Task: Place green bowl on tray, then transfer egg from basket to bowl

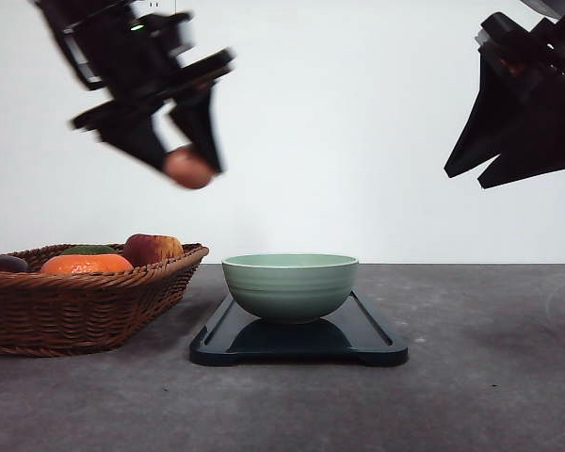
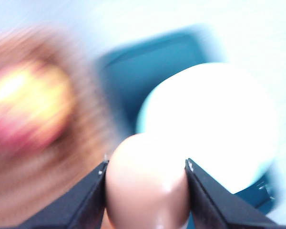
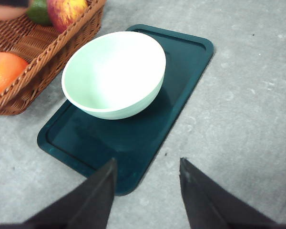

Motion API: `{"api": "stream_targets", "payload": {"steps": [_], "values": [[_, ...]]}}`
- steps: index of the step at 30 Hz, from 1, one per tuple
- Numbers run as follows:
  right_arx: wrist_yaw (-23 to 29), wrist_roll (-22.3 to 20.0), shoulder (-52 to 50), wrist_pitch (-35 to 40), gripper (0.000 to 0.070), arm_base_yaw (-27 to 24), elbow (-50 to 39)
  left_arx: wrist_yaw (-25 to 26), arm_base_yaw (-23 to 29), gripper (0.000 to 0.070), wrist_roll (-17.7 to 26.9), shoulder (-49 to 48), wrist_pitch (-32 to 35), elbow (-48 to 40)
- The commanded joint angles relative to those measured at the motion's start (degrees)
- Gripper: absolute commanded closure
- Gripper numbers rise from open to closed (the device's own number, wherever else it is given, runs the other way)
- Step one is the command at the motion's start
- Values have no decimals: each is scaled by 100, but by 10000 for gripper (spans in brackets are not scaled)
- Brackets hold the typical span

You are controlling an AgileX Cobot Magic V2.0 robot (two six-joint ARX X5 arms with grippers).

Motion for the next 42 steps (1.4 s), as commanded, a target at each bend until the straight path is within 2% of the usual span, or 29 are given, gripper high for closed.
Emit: {"api": "stream_targets", "payload": {"steps": [1,8,11,19,42], "values": [[-8,66,17,4,440,31,26,-66,-196,512,24,197,329,109],[-8,61,17,-59,440,31,26,-432,-725,512,118,751,866,109],[-8,63,17,-61,440,31,26,-504,-856,512,258,1042,1074,109],[-10,63,17,-69,440,31,26,-781,-1039,512,263,1631,1799,109],[-6,61,17,-188,440,28,26,-906,-1063,498,303,2251,2037,109]]}}
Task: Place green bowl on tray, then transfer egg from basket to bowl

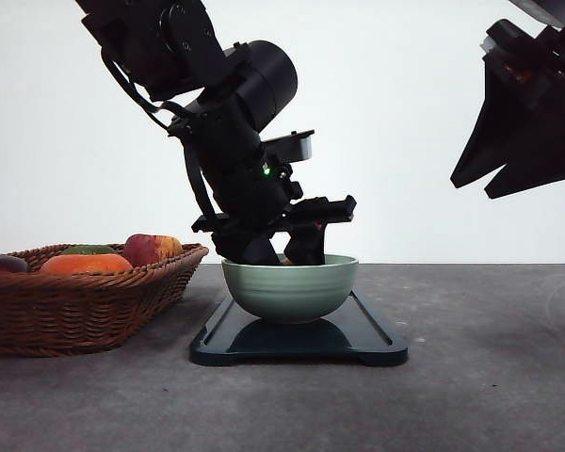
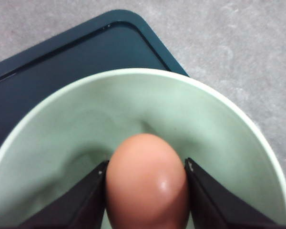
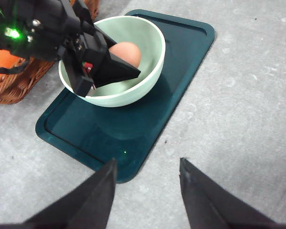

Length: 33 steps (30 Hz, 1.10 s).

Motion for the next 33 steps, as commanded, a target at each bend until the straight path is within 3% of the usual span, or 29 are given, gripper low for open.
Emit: {"api": "stream_targets", "payload": {"steps": [1,7,23,25,29,33], "values": [[-8,61,17,33,440,28,26,-17,-59,496,78,176,75,107],[-9,62,17,32,440,28,26,-17,-59,354,72,262,62,107],[-9,63,17,31,440,28,26,-17,-59,347,72,64,50,135],[-9,62,17,31,440,28,26,-17,-59,330,72,4,3,192],[-9,63,17,31,440,28,26,-17,-59,234,74,-82,-307,431],[-12,64,17,27,440,31,26,-17,-58,226,74,-86,-901,808]]}}
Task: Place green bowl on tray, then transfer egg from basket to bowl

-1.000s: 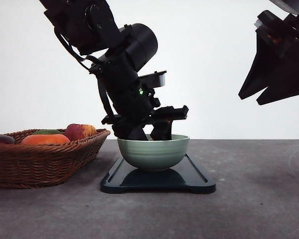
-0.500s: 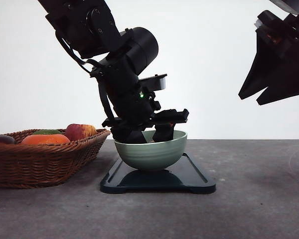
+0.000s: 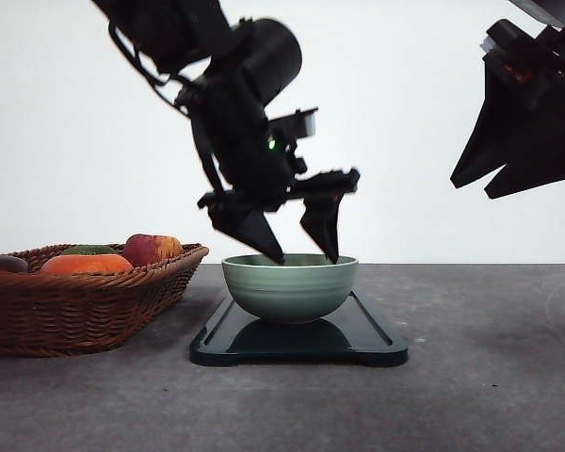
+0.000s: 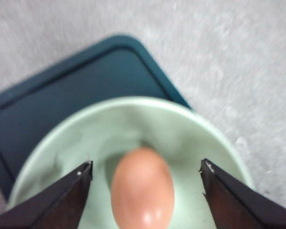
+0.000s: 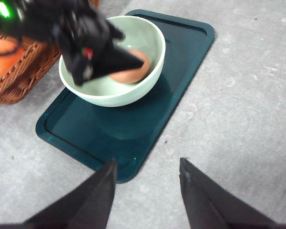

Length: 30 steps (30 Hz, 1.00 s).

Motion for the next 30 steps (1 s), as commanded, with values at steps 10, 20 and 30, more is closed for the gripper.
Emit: {"api": "stream_targets", "payload": {"steps": [10,20,30], "values": [[-22,64,17,26,440,29,26,-15,108,229,81,-584,-1814,771],[-20,62,17,-80,440,31,26,-15,195,230,3,-2504,-1059,-1017],[-21,13,17,-103,440,33,26,-15,575,231,-497,-4934,-999,-3170]]}}
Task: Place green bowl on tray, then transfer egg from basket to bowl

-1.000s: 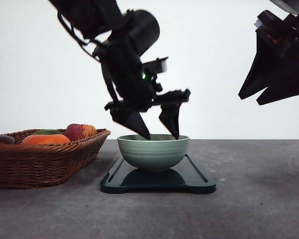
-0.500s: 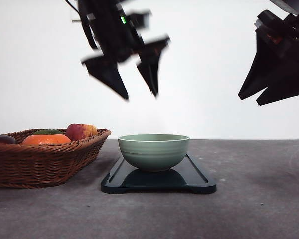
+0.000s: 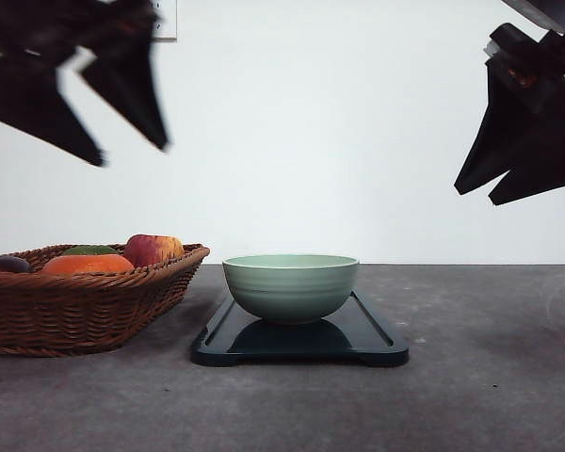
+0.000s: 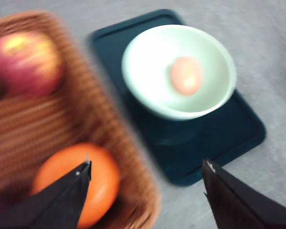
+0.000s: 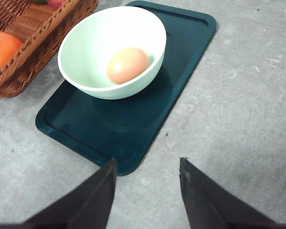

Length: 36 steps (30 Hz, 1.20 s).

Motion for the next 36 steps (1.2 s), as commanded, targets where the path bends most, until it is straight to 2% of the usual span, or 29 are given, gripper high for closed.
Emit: {"api": "stream_targets", "payload": {"steps": [1,8,13,17,18,19,20,21,22,24,36], "values": [[-20,15,17,46,440,33,26,-13,76,231,-234,-272,-29,-70],[-17,-147,17,48,440,33,26,-53,600,232,-260,-1199,-522,-382],[-17,-195,17,48,440,33,26,-57,918,232,-259,-1394,-610,-415],[-17,-195,17,35,439,33,26,-42,981,232,-319,-1394,-770,-413],[-18,-194,17,43,439,33,26,-42,980,266,-318,-1394,-788,-413],[-19,-193,17,49,449,33,26,-41,979,344,-318,-1394,-788,-413],[-13,-196,17,27,513,33,26,-33,979,611,-318,-1394,-773,-413],[-5,-197,17,13,607,32,26,-31,978,687,-317,-1393,-762,-413],[0,-193,17,5,698,31,26,-31,977,673,-316,-1392,-757,-412],[-13,-163,17,10,683,33,26,-31,975,700,-318,-1397,-783,-404],[1,-168,17,55,683,31,26,-22,950,700,-318,-1421,-769,-405]]}}
